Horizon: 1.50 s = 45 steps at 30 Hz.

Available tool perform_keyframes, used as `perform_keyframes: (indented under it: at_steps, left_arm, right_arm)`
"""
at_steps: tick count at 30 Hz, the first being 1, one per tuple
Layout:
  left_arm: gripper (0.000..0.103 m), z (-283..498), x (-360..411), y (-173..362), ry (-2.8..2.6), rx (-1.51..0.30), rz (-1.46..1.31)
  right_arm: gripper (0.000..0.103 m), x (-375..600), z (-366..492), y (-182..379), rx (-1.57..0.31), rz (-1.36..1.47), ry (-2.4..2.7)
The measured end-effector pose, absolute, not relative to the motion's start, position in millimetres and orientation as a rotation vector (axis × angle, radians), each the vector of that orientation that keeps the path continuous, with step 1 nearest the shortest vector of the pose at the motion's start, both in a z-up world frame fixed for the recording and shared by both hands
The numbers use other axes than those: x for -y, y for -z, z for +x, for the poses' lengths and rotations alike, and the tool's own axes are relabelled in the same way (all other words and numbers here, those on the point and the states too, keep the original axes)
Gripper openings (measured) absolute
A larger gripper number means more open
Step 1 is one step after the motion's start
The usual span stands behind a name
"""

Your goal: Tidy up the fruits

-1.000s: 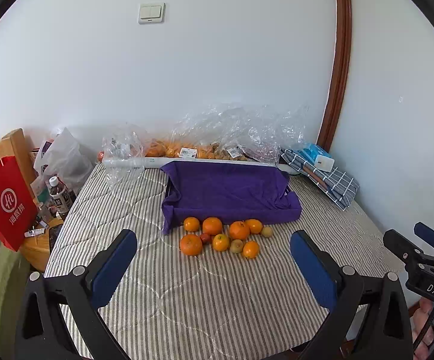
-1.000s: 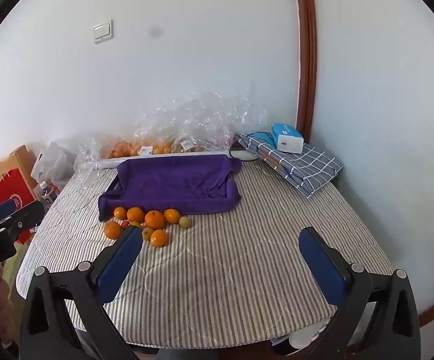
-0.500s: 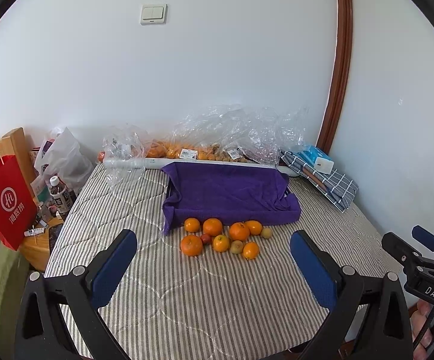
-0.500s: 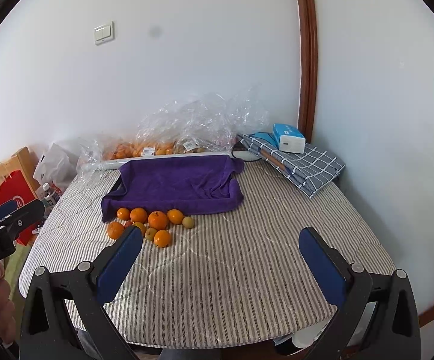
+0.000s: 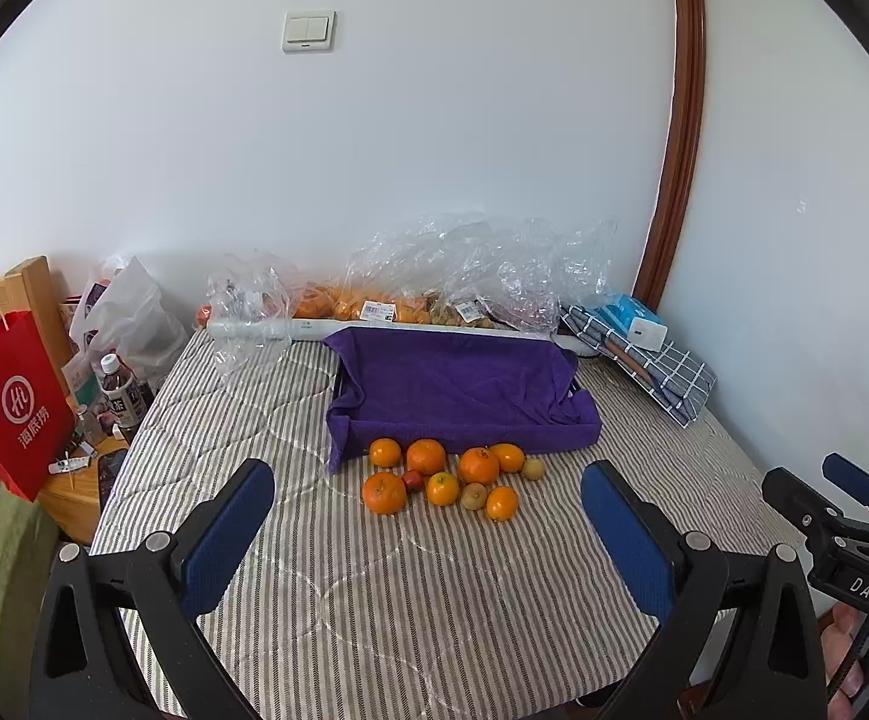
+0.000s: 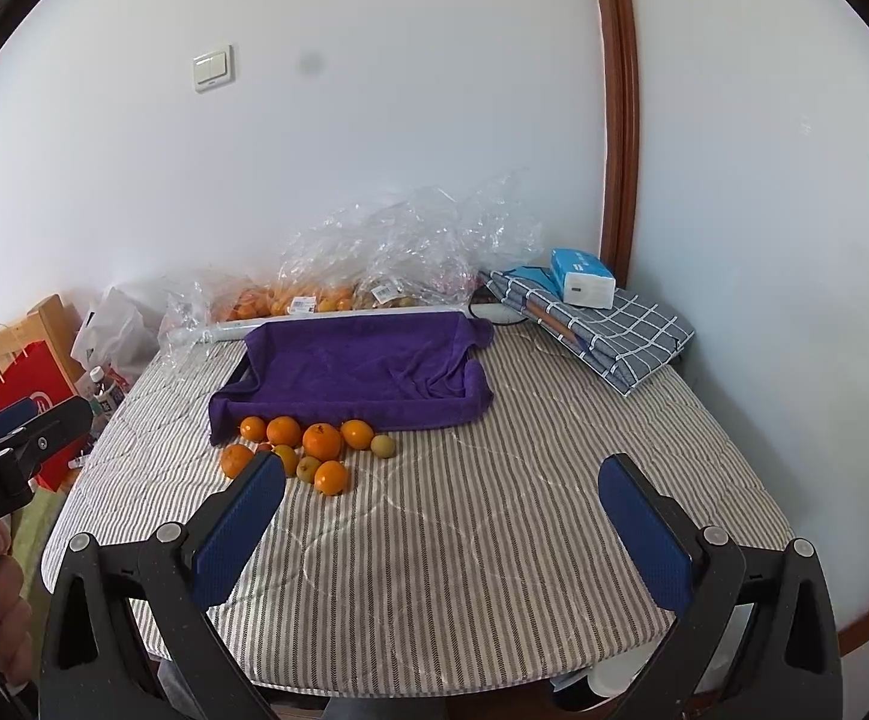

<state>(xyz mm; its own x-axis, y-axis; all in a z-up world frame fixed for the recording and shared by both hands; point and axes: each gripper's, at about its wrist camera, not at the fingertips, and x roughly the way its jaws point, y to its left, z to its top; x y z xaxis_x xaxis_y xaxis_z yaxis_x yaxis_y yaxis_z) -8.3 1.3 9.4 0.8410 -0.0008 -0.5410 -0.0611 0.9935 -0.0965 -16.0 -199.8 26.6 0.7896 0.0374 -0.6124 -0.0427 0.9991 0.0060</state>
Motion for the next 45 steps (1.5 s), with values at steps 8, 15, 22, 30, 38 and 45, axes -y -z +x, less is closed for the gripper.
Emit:
perform_keyframes:
  at_steps: [8,15,22,30,38,45]
  left_arm:
    - [0.103,-11,-4,-16,-0.029,-0.561,-0.116]
    - [0.103,-12,-5,-16,-0.029,-0.558,-0.116]
    - [0.103,-14,-7,-18,-0.029,-0.552,-0.118]
    - [0.103,-15,-7,-20,-0.028,-0.549,-0.119]
    - [0.103,-15,-8,-20,-0.029,-0.549,-0.119]
    - [0.103,-14,-9,-20,-0.029,-0.547,-0.119]
  right_arm:
    - [0.103,199,-19,-28,-0.652,-0.008,-0.046]
    - [0.103,200,-20,-28,-0.652,-0.008,-0.047]
    - [0.103,195,-22,-31,-0.643,-0.013,-0.054]
    - [0.103,194,-23,-32,-0.639,-0.016,-0.059]
    - [0.103,194,-22,-32,-0.641,-0.014,-0.064]
    - [0.103,189,-21,-31,-0.634,-0.025,-0.074]
